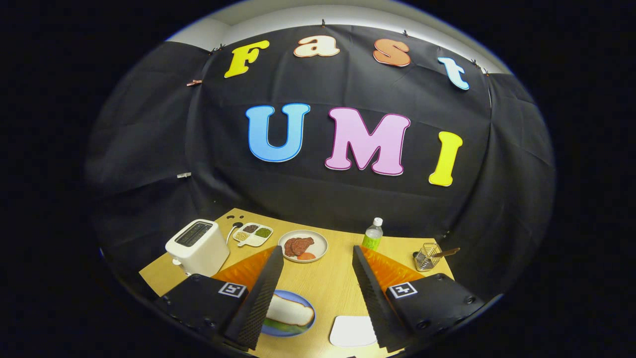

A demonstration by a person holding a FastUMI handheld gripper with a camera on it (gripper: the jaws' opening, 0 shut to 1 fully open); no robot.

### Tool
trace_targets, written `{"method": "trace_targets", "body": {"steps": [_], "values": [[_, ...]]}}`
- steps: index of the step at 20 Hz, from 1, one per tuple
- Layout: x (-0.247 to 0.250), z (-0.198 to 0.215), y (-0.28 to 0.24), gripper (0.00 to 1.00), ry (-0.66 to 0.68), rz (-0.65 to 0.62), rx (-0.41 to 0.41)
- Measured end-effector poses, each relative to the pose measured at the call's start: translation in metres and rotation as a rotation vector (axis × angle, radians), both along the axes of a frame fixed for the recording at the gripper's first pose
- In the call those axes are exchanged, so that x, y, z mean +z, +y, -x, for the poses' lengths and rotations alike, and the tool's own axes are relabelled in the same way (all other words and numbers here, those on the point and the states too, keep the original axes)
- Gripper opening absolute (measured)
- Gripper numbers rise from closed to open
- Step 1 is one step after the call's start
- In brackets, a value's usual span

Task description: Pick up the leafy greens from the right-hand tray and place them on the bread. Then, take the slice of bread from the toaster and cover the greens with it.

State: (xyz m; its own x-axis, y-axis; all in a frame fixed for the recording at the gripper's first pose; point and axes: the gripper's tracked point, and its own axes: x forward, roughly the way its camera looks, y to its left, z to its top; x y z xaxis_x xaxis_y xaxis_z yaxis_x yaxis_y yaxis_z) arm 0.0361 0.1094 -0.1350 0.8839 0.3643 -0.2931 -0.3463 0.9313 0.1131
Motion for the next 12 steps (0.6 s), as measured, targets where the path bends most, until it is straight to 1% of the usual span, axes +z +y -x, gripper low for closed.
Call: {"method": "trace_targets", "body": {"steps": [5,12], "values": [[-0.006,0.000,-0.001,0.88,0.013,-0.024,0.040],[-0.006,0.002,-0.012,0.88,0.013,-0.045,0.055]]}}
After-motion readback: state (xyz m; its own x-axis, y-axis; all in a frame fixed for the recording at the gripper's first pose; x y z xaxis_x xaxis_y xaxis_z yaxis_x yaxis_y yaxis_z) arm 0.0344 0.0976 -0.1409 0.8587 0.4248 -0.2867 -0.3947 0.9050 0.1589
